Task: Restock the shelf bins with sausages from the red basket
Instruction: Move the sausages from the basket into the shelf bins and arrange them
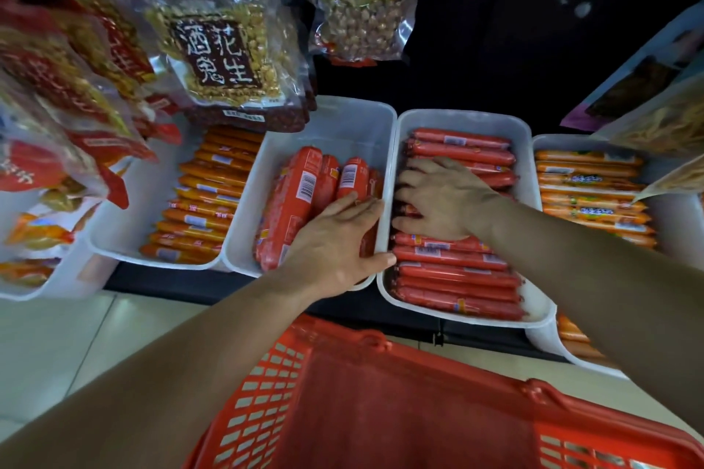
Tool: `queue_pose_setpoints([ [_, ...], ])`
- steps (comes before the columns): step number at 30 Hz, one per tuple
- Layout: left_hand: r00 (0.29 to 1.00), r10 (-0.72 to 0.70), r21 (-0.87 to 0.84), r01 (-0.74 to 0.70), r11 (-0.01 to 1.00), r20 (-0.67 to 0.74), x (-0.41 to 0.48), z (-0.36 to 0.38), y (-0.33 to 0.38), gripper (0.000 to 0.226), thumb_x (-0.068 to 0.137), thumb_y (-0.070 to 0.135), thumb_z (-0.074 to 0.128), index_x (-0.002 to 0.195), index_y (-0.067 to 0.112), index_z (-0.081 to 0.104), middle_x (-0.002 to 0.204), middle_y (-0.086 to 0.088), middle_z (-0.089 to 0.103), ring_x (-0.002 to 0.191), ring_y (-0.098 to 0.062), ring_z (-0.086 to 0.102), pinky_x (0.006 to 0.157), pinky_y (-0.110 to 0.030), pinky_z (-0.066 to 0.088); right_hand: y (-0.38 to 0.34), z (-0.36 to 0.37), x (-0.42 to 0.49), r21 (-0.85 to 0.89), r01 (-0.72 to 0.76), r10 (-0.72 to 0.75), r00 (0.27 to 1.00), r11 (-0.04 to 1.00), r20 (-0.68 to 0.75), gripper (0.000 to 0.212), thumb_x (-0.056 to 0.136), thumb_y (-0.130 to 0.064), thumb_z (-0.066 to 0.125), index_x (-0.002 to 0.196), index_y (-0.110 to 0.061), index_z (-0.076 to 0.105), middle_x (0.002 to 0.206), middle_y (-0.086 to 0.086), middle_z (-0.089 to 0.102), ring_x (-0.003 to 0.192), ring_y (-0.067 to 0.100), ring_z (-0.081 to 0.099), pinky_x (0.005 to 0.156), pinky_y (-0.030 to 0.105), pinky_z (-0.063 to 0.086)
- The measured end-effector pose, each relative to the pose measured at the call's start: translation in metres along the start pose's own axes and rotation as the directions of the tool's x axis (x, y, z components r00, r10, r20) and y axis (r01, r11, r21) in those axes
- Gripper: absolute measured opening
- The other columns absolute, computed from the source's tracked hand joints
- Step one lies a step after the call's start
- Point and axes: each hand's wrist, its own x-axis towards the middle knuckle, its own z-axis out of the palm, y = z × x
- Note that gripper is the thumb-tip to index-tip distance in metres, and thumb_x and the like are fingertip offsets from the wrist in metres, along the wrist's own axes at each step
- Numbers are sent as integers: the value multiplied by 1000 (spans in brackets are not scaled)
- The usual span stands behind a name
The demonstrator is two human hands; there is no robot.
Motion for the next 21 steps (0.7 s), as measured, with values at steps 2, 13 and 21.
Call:
queue_pose_setpoints([
  [2, 1000, 0, 3, 0, 1000, -3, 0, 0, 0, 85, 89, 67, 48, 158, 30, 13, 164, 17, 14, 150, -3, 0, 119, -22, 6, 3, 1, 0, 20, 26, -26, 1000, 999, -4, 80, 83, -76, 14, 133, -31, 57, 133, -8, 55, 129, 19, 43, 112, 46, 30],
  [13, 1000, 8, 0, -8, 1000, 20, 0, -1, -1, 87, 89, 66, 50, 158, 30, 12, 164, 16, 15, 150, -3, 0, 117, -22, 4, -18, 12, -37, 259, 183, -120, 963, 948, -241, 43, 88, -53, 45, 118, -31, 68, 124, -10, 61, 125, 17, 47, 106, 43, 40],
  [21, 998, -18, 1, 18, 1000, 64, 0, -4, 1, 87, 88, 64, 54, 158, 30, 13, 164, 15, 15, 150, -3, -1, 122, -26, 9, -13, 19, -46, 230, 257, -232, 964, 939, -129, 34, 94, -54, 47, 115, -35, 65, 126, -11, 56, 132, 16, 36, 109, 41, 38],
])
